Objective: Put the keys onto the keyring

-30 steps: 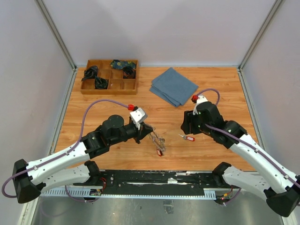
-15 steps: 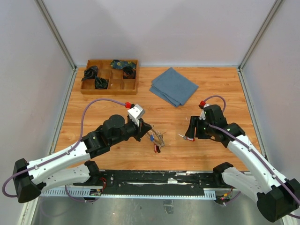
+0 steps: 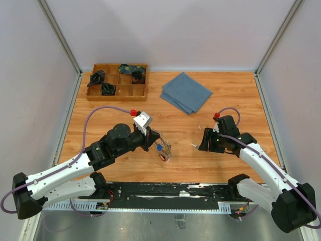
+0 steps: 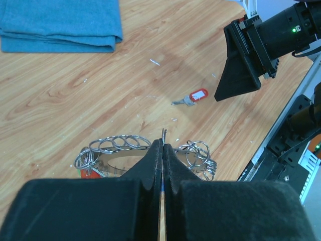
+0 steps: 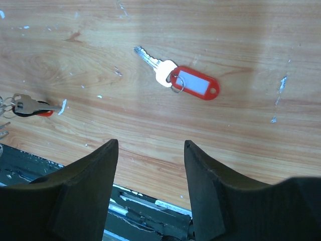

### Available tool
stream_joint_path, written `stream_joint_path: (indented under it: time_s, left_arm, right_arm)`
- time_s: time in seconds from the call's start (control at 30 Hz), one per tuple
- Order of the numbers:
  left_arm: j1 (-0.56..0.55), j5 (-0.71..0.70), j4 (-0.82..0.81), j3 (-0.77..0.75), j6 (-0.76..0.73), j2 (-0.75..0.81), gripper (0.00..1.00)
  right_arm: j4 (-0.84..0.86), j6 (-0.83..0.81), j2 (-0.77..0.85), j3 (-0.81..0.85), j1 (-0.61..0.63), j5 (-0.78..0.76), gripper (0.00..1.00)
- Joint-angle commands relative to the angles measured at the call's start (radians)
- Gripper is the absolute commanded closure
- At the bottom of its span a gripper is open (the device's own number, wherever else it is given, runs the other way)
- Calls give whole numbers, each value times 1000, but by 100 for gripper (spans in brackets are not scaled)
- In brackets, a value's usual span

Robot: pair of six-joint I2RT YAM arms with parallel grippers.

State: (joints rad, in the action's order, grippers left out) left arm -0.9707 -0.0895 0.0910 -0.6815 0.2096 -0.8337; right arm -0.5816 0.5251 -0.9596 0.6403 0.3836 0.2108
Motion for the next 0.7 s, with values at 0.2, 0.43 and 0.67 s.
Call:
stream_joint_path:
  time_s: [0.2,0.43,0.67]
  left_arm:
    - [5,18,-40,-43,-6,-25,99]
    - [5,21,-30,-55,-10,-36,100]
    - [5,17,-26,-61,-15,-43,99]
  right_arm:
    - [121,17,-104,-73,-77,101,46]
    - [220,-7,-230,-84,-127,173,52]
    - [270,-15,-305,-87,-142,164,57]
